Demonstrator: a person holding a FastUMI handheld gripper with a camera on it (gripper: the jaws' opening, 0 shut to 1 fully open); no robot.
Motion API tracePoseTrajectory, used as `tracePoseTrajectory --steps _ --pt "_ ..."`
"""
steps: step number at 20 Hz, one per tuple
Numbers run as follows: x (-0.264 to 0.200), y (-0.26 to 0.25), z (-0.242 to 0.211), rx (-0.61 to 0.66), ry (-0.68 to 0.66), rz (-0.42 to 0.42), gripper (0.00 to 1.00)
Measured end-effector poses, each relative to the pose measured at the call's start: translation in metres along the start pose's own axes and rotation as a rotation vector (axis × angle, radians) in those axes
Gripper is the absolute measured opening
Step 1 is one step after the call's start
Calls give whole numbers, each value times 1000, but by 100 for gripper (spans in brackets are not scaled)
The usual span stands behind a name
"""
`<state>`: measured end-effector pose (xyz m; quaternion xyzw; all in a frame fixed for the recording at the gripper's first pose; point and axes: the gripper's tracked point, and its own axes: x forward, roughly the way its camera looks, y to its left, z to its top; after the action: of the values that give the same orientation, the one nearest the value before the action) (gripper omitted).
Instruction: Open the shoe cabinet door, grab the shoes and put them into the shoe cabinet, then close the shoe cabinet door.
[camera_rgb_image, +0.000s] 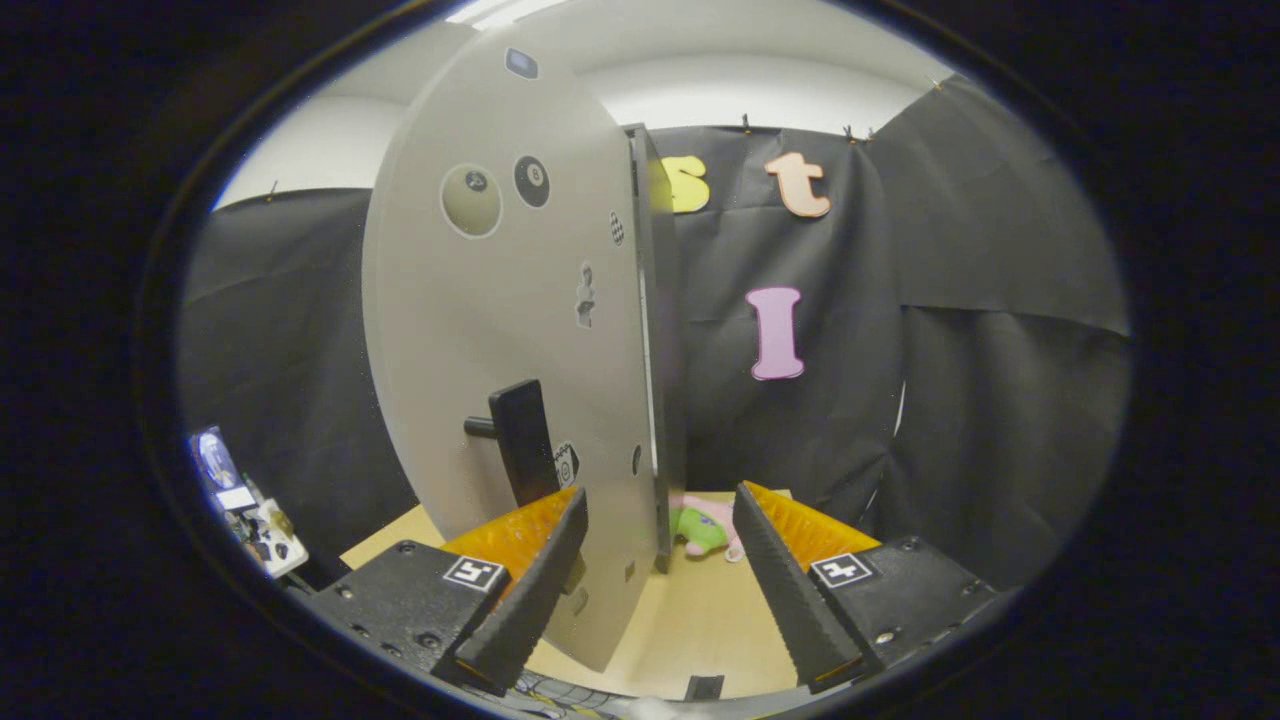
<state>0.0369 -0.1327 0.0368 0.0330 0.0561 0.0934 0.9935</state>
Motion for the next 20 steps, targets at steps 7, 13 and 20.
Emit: tracePoseTrajectory --steps 7,13,20 --pt "13 57 -2 10 -4 -56 97" --pt "37 121 -2 -11 -17 -48 97" --pt "85 189 -3 -24 -27 45 97"
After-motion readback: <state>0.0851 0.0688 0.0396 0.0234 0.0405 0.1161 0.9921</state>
